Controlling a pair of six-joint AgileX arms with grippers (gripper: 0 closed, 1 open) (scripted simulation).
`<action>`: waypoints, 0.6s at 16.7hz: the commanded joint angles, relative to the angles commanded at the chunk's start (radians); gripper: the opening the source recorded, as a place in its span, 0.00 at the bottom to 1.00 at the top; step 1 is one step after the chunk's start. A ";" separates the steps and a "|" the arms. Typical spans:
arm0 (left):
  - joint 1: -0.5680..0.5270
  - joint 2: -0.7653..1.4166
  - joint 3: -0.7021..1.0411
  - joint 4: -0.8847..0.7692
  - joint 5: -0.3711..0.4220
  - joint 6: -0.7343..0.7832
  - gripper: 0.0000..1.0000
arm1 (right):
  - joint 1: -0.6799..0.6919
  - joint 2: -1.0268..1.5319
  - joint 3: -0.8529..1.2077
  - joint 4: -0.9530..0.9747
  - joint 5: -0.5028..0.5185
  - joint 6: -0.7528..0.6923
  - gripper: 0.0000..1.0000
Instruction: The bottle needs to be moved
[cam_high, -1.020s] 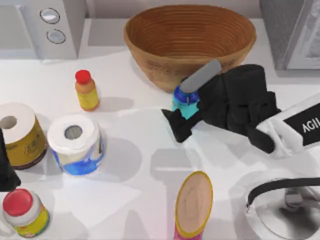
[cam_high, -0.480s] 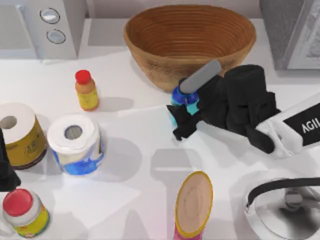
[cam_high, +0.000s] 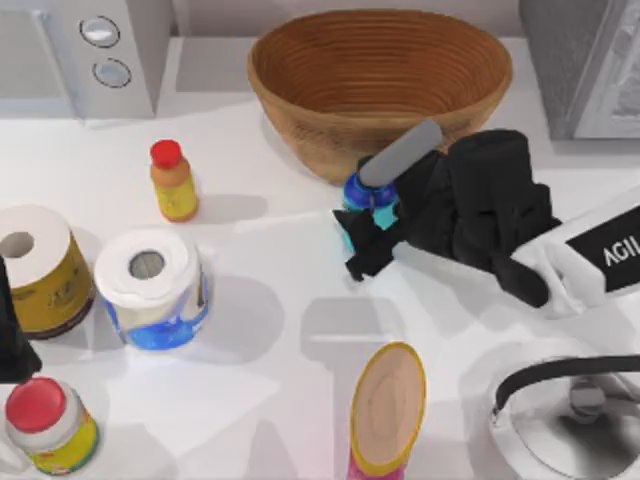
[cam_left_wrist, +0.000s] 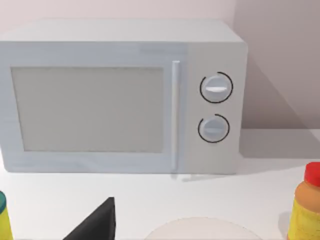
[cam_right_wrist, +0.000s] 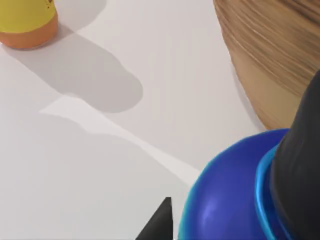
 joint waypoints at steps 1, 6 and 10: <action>0.000 0.000 0.000 0.000 0.000 0.000 1.00 | 0.000 0.000 0.000 0.000 0.000 0.000 0.00; 0.000 0.000 0.000 0.000 0.000 0.000 1.00 | -0.040 -0.046 -0.057 0.002 0.036 0.021 0.00; 0.000 0.000 0.000 0.000 0.000 0.000 1.00 | -0.195 -0.196 -0.220 -0.021 0.066 0.040 0.00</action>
